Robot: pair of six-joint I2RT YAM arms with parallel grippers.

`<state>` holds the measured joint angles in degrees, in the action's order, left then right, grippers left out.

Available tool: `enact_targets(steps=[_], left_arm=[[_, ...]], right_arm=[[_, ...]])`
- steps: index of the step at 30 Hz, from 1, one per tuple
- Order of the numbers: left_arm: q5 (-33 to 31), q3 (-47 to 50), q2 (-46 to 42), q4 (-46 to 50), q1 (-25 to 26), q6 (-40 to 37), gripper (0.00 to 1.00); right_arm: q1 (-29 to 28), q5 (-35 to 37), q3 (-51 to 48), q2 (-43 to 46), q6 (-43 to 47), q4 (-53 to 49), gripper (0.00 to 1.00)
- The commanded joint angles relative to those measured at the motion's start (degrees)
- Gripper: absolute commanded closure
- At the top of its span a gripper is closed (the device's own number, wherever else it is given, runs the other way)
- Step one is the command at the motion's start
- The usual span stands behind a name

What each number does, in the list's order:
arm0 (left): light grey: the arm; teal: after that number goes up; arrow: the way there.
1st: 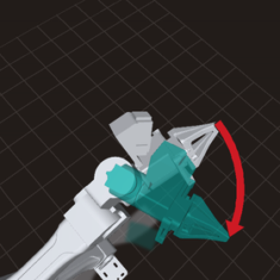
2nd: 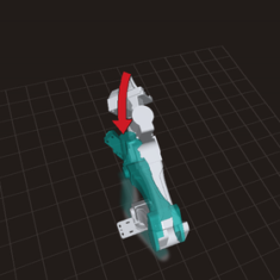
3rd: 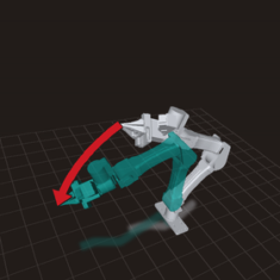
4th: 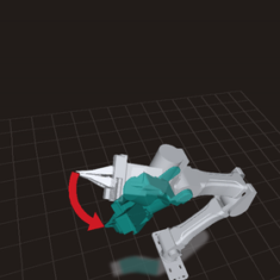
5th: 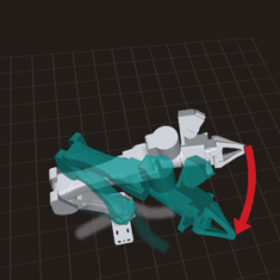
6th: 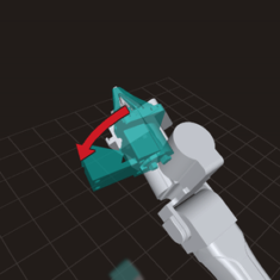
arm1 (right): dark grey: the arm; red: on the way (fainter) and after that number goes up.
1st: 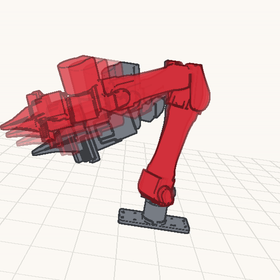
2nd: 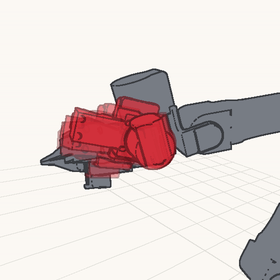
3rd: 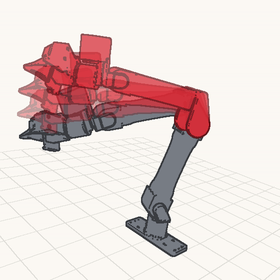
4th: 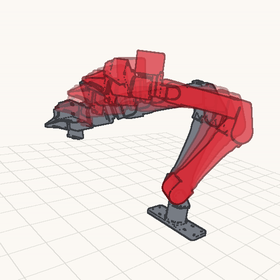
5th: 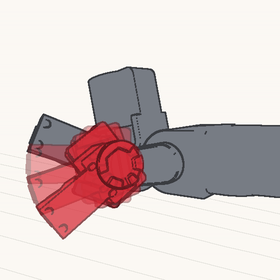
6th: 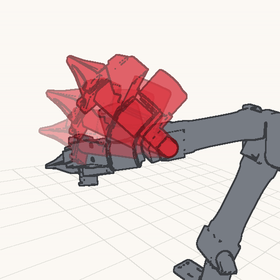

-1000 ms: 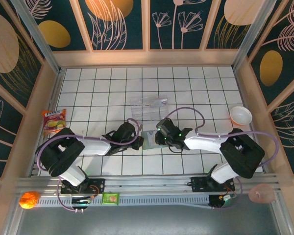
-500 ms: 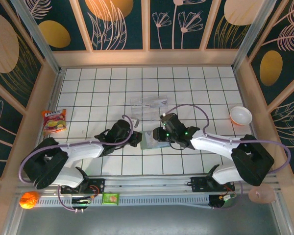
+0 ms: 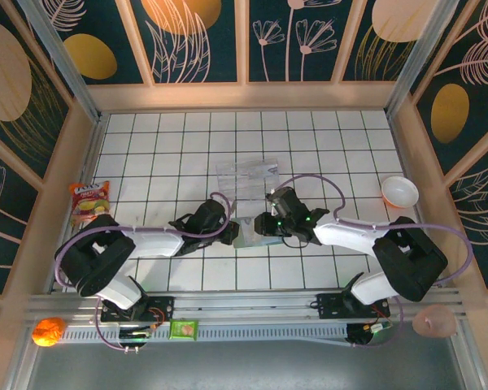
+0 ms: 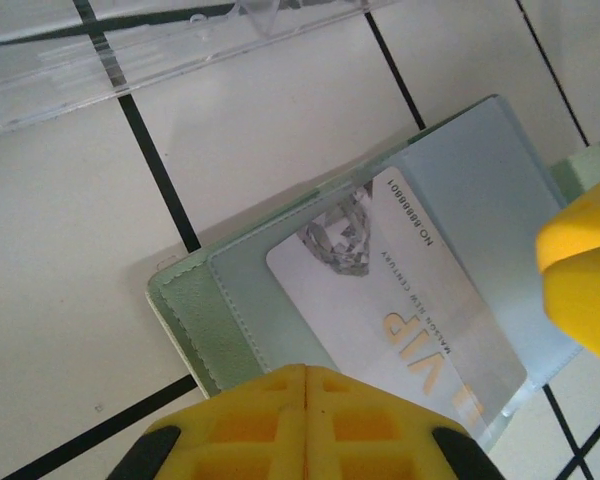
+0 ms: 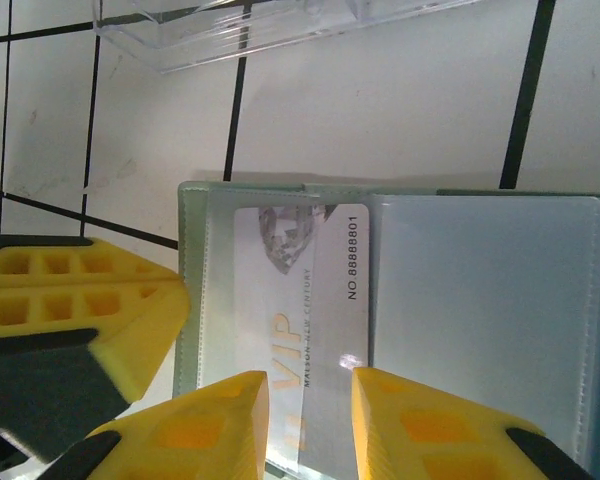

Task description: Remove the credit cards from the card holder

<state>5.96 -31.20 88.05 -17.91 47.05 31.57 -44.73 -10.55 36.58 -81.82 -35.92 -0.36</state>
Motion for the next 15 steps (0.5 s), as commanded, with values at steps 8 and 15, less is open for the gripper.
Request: enact_targets(steps=[8,15], left_arm=[[3.4,-1.3,3.1,-5.9,1.5,2.0,0.98],[0.8,0.5,5.5,-5.5,1.3,2.3,1.0]], right_arm=[[0.6,-0.1,-1.2,0.9,0.1,0.7,0.72],[0.6,-2.2,-2.1,0.9,0.1,1.4,0.71]])
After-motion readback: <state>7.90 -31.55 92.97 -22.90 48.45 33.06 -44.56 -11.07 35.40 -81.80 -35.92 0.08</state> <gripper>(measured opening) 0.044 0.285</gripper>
